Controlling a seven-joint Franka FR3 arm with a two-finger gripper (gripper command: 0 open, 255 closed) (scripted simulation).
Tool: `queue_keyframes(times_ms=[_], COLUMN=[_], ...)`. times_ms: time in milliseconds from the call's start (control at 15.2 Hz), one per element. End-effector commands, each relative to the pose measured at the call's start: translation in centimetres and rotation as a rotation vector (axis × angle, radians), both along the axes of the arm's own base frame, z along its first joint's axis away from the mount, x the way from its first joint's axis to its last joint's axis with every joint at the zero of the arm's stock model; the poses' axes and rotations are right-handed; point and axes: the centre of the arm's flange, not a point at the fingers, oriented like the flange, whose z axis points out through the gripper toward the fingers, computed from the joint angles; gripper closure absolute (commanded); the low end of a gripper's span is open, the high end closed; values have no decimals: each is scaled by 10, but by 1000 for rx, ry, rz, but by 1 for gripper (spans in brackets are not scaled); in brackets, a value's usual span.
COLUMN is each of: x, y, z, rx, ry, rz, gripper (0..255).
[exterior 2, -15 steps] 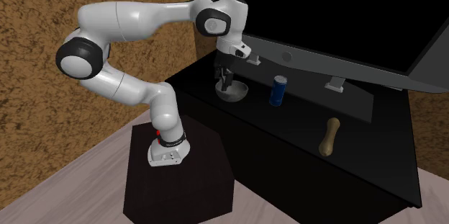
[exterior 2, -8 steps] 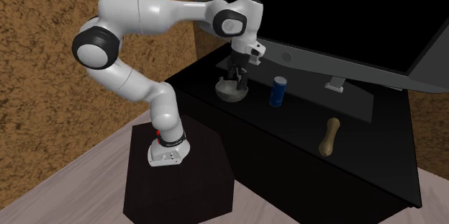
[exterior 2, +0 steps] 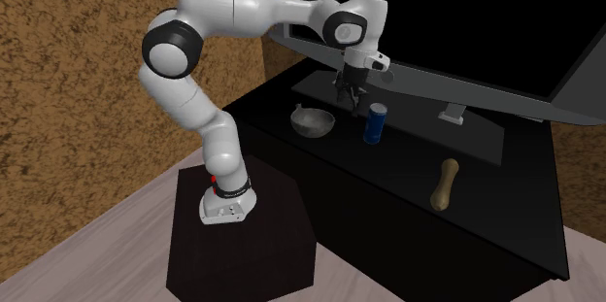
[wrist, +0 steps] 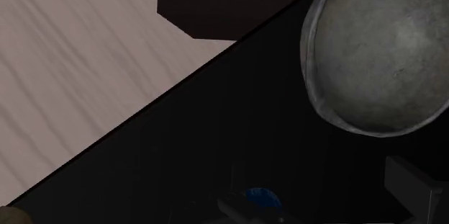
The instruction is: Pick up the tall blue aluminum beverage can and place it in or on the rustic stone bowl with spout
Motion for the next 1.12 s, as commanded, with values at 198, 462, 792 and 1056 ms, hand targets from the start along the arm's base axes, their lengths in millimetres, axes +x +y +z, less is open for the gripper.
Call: queue_keyframes(times_ms=[198,462,792,1056], x=[61,109,126,126], y=[-5,-7,-8,-8], z=[0,3,-11,-32], rx=[-7,-13,-15,-15], ry=[-37,-66,-77,-77], rz=[17,31,36,36], gripper=[0,0,0,0])
